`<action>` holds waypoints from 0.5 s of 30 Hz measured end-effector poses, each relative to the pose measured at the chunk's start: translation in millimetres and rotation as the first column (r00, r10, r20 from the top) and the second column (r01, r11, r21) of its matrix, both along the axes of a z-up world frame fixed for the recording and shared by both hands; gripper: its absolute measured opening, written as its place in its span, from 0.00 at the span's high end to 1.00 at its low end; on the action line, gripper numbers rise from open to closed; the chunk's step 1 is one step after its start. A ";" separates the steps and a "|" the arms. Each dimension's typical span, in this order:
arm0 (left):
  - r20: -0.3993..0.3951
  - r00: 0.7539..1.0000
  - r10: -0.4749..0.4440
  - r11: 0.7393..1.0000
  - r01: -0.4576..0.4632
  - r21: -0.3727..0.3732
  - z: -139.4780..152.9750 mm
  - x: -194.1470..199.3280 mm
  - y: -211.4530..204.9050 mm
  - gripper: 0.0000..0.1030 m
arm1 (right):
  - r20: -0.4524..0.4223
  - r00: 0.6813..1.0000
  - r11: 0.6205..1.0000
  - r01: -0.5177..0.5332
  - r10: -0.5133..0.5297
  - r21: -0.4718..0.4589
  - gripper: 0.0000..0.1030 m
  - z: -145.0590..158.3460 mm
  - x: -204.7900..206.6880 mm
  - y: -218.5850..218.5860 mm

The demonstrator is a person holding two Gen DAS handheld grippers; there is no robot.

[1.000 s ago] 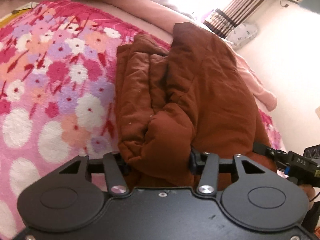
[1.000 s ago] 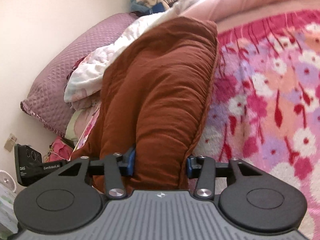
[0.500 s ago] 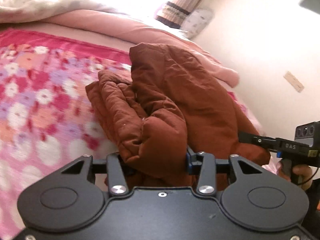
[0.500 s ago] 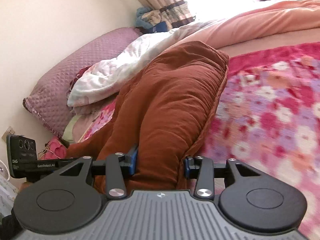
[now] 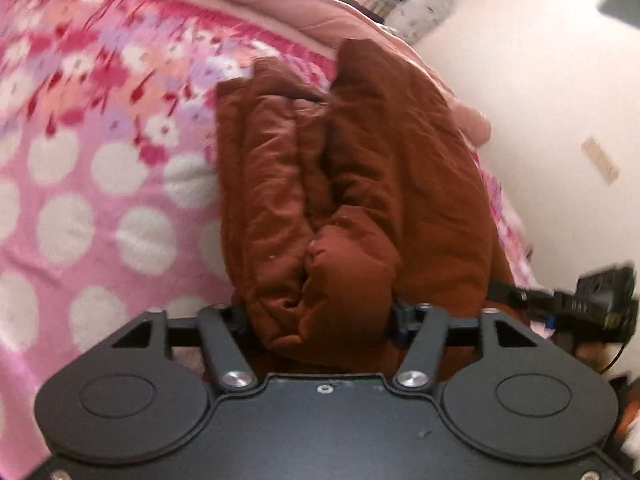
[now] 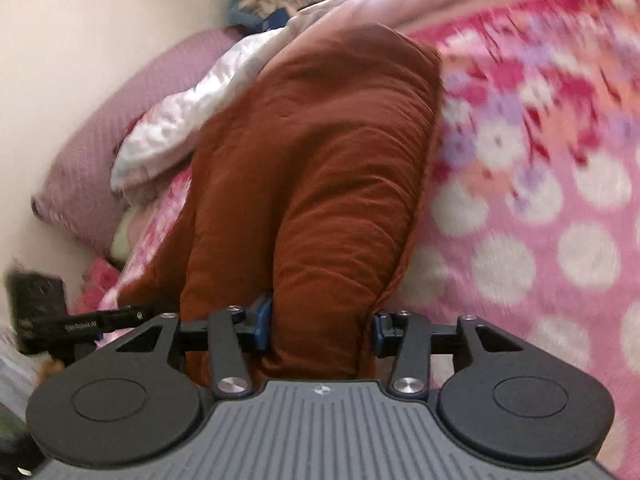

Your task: Fold large clothes

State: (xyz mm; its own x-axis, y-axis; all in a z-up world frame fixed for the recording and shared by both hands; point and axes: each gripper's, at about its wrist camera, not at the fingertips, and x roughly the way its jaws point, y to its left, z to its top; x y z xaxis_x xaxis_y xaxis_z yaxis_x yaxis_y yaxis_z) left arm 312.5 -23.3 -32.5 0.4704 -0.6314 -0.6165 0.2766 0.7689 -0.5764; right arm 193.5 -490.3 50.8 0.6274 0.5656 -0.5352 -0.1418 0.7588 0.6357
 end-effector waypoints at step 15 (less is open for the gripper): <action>0.311 0.949 -0.051 0.985 -0.002 0.170 105.9 -44.9 -5.1 0.21 | 0.163 0.986 0.945 0.083 -0.032 -0.317 0.30 71.2 -45.4 11.2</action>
State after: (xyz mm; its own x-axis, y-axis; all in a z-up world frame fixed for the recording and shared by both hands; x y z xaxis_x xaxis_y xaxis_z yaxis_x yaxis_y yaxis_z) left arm 267.6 -28.4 73.4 0.6422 -0.5463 -0.5377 0.4421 0.8370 -0.3225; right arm 148.1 -479.2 122.0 0.7426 0.3394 -0.5773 -0.1678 0.9289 0.3302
